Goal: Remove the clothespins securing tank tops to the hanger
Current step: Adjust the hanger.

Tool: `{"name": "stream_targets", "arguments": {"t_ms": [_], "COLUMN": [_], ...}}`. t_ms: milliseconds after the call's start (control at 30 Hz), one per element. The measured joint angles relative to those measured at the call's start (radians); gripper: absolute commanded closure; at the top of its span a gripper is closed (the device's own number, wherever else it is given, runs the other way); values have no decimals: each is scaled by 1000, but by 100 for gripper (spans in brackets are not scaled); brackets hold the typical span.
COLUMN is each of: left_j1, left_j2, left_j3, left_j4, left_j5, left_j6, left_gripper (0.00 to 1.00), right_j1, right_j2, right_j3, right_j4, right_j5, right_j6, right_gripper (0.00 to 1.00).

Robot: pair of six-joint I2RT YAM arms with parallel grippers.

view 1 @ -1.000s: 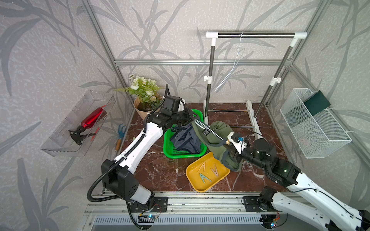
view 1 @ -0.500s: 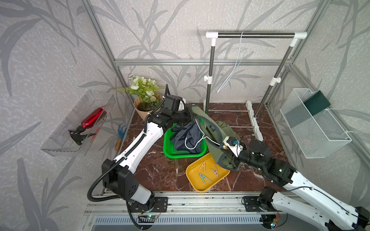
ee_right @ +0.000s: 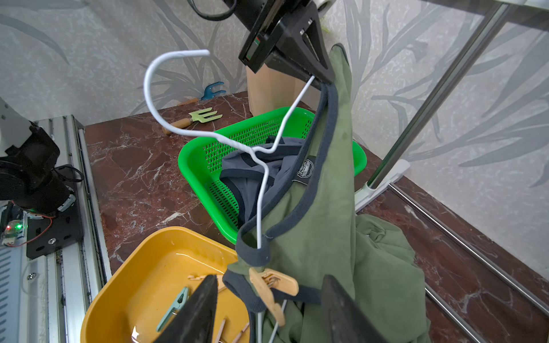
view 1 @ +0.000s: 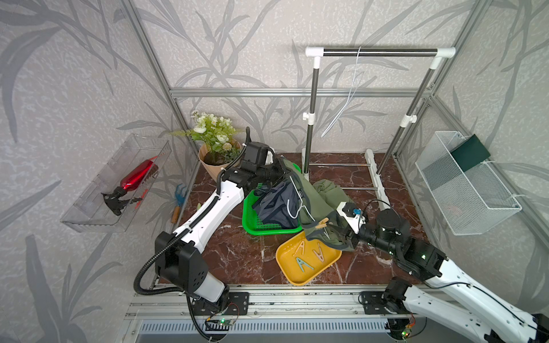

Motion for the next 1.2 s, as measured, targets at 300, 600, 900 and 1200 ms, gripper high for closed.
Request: {"name": "stream_targets", "arguments": {"t_ms": [300, 600, 900, 1200], "left_j1": [2, 13, 111, 184], "left_j2": [1, -10, -55, -131], "left_j3": [0, -67, -345, -509], "left_j4": [15, 88, 358, 529], "left_j5": [-11, 9, 101, 131], "left_j6": [-31, -60, -262, -438], "left_gripper": [100, 100, 100, 100], "right_j1": [16, -110, -323, -352], "right_j2": [34, 25, -3, 71], "right_j3": [0, -58, -154, -195], "right_j4": [0, 31, 142, 252], "right_j5": [-29, -60, -267, -403], "right_j6": [32, 128, 290, 371], "right_gripper": [30, 24, 24, 24]}}
